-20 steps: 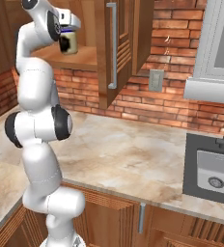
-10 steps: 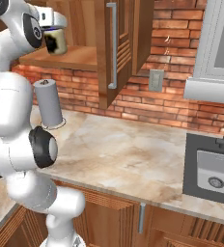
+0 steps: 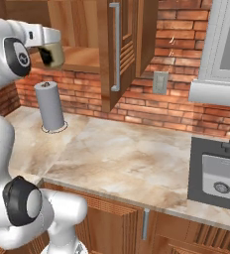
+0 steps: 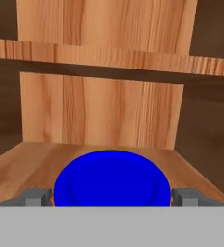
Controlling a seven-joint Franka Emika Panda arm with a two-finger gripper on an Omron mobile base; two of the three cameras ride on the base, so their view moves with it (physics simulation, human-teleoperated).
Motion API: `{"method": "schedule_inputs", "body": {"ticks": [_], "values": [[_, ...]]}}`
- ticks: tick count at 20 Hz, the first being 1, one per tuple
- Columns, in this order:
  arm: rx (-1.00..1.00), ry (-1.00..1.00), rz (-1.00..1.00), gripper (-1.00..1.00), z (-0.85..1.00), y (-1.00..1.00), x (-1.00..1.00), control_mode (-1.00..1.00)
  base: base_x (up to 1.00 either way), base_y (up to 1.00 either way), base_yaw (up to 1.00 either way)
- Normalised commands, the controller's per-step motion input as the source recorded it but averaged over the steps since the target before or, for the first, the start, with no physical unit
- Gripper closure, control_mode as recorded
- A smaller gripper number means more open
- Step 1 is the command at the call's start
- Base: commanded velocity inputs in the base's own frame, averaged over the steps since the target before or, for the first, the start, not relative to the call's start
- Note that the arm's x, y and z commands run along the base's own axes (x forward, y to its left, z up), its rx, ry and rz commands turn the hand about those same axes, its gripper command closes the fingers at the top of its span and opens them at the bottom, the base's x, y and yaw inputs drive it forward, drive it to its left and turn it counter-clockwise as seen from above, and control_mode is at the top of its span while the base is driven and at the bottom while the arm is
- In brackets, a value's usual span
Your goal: Move the mayonnaise and condiment bottle from the cabinet to the dining counter.
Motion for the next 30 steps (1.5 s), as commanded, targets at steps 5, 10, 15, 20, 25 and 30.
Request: {"method": "schedule_inputs", "body": {"ticks": [5,10,15,20,25,30], "values": [[0.03,-0.01,-0.07,1.00,0.00,-0.18,-1.00,-1.00,0.00,0.00,0.00],[0.03,0.02,-0.05,1.00,0.00,-0.02,-1.00,-1.00,0.00,0.00,0.00],[0.01,0.07,-0.02,1.00,0.00,0.00,-0.97,-1.00,0.00,0.00,0.00],[0.01,0.12,0.00,1.00,-0.04,0.00,-0.62,-1.00,0.00,0.00,0.00],[0.00,0.18,0.00,1.00,-0.20,0.00,-0.29,-1.00,0.00,0.00,0.00],[0.00,0.17,0.00,1.00,-0.30,-0.03,-0.05,-1.00,0.00,0.00,0.00]]}}
